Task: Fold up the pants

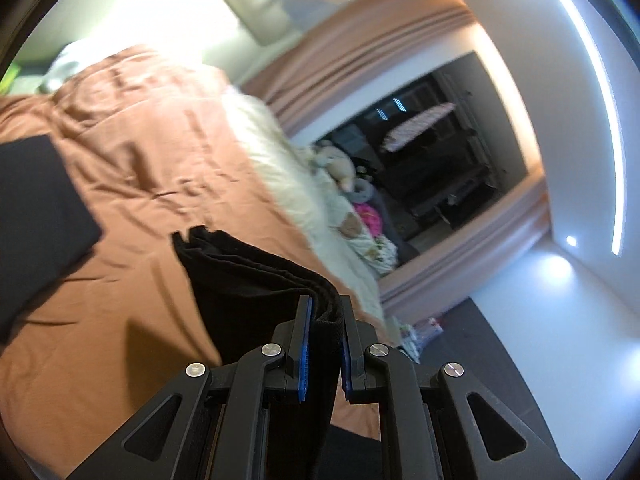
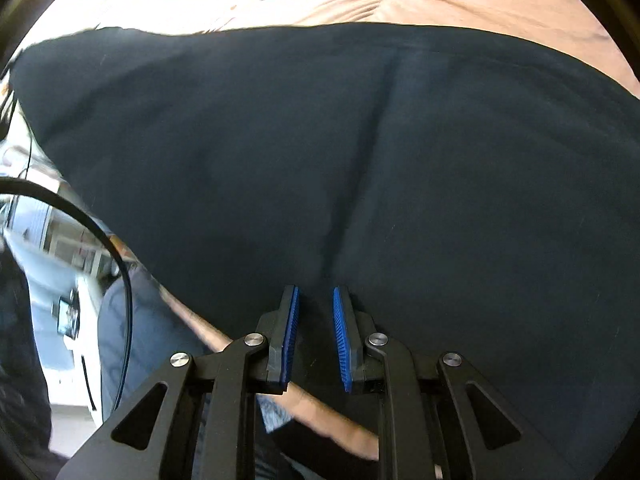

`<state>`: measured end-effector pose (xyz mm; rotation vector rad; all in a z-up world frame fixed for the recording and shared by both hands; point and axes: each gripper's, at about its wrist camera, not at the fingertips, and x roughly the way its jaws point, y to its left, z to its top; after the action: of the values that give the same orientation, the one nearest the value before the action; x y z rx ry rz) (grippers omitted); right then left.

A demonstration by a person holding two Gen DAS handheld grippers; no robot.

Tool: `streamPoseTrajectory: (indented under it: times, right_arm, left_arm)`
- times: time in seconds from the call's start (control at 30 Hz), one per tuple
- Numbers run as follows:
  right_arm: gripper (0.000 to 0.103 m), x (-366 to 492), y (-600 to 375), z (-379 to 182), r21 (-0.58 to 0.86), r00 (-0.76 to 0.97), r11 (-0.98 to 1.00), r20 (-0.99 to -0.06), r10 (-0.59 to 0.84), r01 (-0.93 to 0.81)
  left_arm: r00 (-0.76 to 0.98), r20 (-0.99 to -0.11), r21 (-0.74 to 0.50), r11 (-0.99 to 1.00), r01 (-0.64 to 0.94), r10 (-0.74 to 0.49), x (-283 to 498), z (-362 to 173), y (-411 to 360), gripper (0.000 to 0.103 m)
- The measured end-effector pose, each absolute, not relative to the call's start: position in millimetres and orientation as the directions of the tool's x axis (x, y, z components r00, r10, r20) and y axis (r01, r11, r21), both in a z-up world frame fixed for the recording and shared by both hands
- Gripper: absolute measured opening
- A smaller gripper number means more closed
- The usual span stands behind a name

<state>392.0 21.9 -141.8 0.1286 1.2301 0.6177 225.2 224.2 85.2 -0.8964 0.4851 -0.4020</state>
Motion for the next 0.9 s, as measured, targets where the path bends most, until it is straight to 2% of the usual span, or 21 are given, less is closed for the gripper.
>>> streamPoseTrajectory:
  times: [0.1,0.3,0.37,0.43,0.5,0.9]
  right_arm:
    - [0.013,381.1,18.6,-145.8,0.447,0.209,0.817,-0.815,0.54,-0.365]
    - [0.017,349.6,-19.3,-140.8,0.474,0.348,0.827,-0.753,0.559,-0.304]
    - [0.024,338.4,-29.2,-139.5,0.482,0.391,0.83,-0.733,0.557,-0.28]
    - [0.049,314.9,-53.2,-131.7,0.488,0.441,0.834,-0.709,0.55,-0.257]
    - [0.055,297.3,-68.2,-122.2,0.495,0.495,0.836,-0.678,0.543,-0.238]
    - [0.056,235.5,-129.1,-107.7,0.544,0.672,0.827,-0.56,0.484,-0.142]
  left_arm:
    - [0.811,-0.213,-0.788,0.586,0.186,-0.544,228.4,116.8,191.3,0.013]
    - [0.781,-0.175,-0.75,0.595,0.288,-0.599,231.1,158.9,143.4,0.013]
    - [0.763,-0.172,-0.735,0.597,0.322,-0.623,232.6,172.9,121.4,0.013]
    - [0.75,-0.172,-0.725,0.597,0.343,-0.639,234.1,180.8,107.9,0.013]
    - [0.732,-0.168,-0.714,0.593,0.372,-0.66,235.3,191.8,87.8,0.013]
    - [0.633,-0.17,-0.645,0.571,0.508,-0.755,239.7,252.3,-26.3,0.013]
